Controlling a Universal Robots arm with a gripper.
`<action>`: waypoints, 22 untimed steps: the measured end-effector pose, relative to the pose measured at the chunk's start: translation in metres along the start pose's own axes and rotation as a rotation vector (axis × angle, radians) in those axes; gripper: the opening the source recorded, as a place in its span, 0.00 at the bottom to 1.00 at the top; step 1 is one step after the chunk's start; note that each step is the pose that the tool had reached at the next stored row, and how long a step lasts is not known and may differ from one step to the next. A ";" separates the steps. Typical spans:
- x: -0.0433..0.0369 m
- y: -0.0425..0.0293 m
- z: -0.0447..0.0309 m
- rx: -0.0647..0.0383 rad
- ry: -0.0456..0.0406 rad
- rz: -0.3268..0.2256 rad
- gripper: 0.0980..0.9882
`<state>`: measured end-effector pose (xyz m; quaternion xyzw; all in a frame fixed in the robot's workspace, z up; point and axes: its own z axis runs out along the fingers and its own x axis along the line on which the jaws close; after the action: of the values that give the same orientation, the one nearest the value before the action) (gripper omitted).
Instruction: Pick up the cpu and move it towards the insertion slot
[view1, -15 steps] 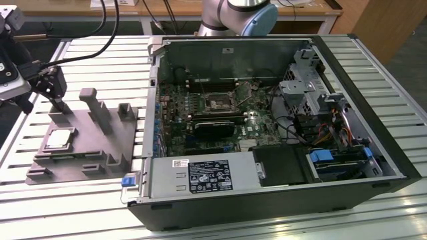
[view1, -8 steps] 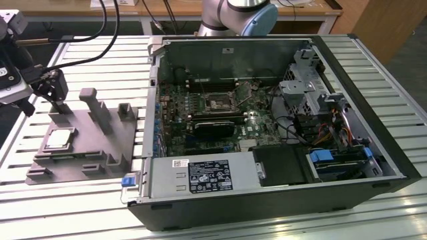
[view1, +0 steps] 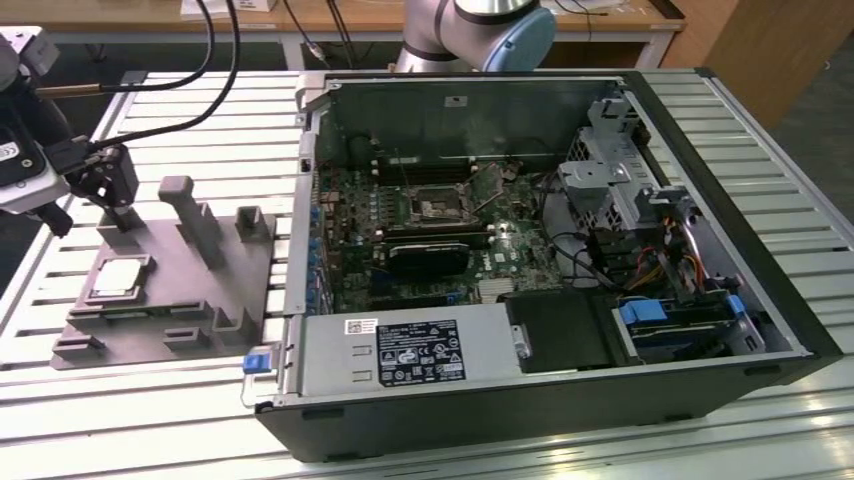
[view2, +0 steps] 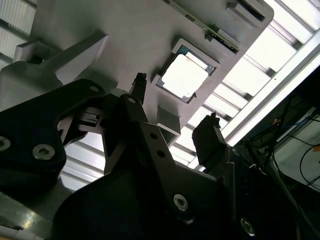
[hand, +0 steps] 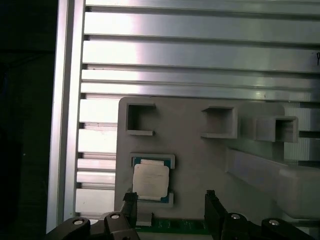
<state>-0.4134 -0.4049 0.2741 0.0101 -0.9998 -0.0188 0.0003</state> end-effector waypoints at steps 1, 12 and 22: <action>0.0000 0.0000 0.0003 0.000 0.0001 0.000 0.62; 0.0001 -0.0008 0.0053 0.000 -0.0001 0.000 0.62; 0.0021 -0.0021 0.0125 0.000 -0.0002 0.000 0.62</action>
<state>-0.4154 -0.4066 0.2616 0.0101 -0.9998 -0.0188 0.0002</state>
